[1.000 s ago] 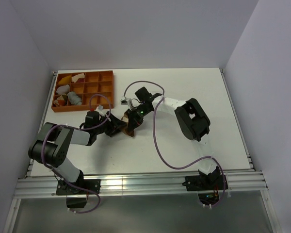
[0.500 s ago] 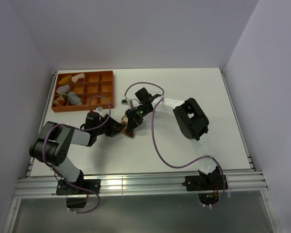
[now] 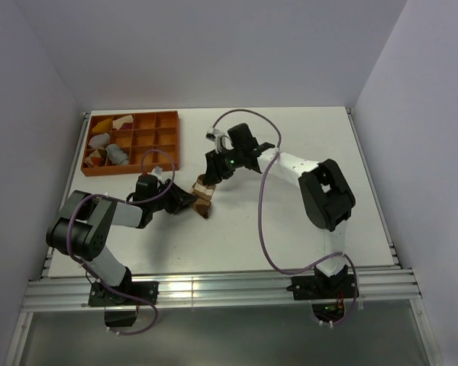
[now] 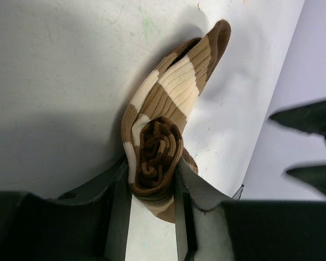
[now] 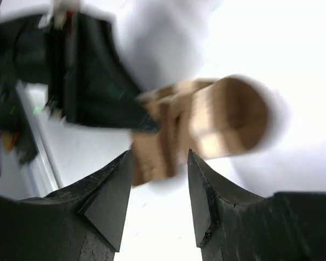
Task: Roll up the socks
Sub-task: Roll the sock at the center of the board.
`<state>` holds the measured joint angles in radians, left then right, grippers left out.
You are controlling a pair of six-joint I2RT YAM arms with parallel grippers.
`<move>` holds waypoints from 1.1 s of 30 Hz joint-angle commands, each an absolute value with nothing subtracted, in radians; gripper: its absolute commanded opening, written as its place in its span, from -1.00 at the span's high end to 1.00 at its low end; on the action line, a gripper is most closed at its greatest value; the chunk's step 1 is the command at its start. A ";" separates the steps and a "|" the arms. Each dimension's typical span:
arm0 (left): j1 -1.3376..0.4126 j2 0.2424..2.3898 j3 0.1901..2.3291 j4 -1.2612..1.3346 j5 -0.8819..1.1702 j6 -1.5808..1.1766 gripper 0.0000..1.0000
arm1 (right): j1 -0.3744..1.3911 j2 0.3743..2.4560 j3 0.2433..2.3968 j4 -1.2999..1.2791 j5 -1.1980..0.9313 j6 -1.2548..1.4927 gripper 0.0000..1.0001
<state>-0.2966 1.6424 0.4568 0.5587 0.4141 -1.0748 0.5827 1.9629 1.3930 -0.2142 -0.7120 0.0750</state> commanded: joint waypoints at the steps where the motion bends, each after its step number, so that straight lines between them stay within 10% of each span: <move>1: -0.311 1.672 0.440 0.361 0.370 -1.006 0.99 | 0.577 1.994 1.440 -0.146 -0.555 0.155 -0.03; 16: -0.327 1.692 0.505 0.301 0.425 -0.943 0.99 | 0.612 2.132 1.408 -0.075 -0.318 0.339 0.16; 33: -0.367 1.795 0.729 0.101 0.399 -0.893 0.99 | 0.600 1.741 1.031 0.093 -0.207 0.241 0.04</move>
